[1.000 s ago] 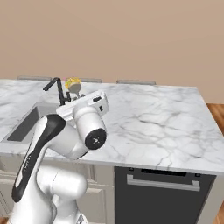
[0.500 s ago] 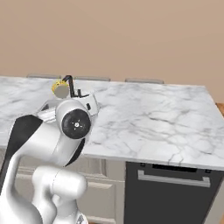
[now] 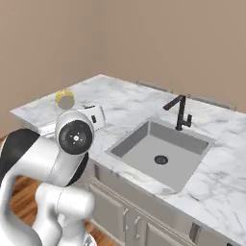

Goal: Grab the spray bottle from the cabinet, then place it next to the cutting board for sanitizing. Then grab the dish brush from the countertop next to the sink and place it next to the cutting board.

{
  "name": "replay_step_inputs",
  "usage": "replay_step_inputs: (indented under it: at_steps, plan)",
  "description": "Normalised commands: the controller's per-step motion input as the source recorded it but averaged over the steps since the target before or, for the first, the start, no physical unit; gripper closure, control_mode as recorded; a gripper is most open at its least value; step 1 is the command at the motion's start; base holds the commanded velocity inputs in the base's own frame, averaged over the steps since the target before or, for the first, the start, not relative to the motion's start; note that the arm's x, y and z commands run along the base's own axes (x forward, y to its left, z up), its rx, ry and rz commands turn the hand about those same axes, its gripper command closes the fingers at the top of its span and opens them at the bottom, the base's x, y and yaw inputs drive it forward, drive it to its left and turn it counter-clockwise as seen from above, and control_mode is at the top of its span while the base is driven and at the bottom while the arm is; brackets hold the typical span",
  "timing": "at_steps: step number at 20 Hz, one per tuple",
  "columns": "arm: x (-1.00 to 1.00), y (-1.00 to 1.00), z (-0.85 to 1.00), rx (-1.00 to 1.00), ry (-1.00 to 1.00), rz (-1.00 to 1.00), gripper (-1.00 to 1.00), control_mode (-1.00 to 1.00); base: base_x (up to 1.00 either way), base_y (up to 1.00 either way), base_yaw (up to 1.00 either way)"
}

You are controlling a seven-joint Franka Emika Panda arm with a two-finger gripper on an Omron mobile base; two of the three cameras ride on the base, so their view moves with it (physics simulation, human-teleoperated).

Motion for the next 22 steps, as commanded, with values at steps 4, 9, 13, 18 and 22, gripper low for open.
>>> replay_step_inputs:
  at_steps: [4,9,13,18,22]
  plan:
    - [0.00,0.00,0.00,0.00,0.00,0.00,1.00,1.00,0.06,0.01,1.00]
    - [0.00,0.00,0.00,0.00,0.00,0.00,1.00,1.00,0.01,0.00,1.00]
    - [0.00,0.00,0.00,0.00,0.00,0.00,1.00,1.00,0.00,0.00,1.00]
    - [0.00,0.00,0.00,0.00,0.00,0.00,1.00,1.00,0.00,0.00,1.00]
    - [0.00,0.00,0.00,0.00,0.00,0.00,1.00,1.00,0.50,0.00,0.85]
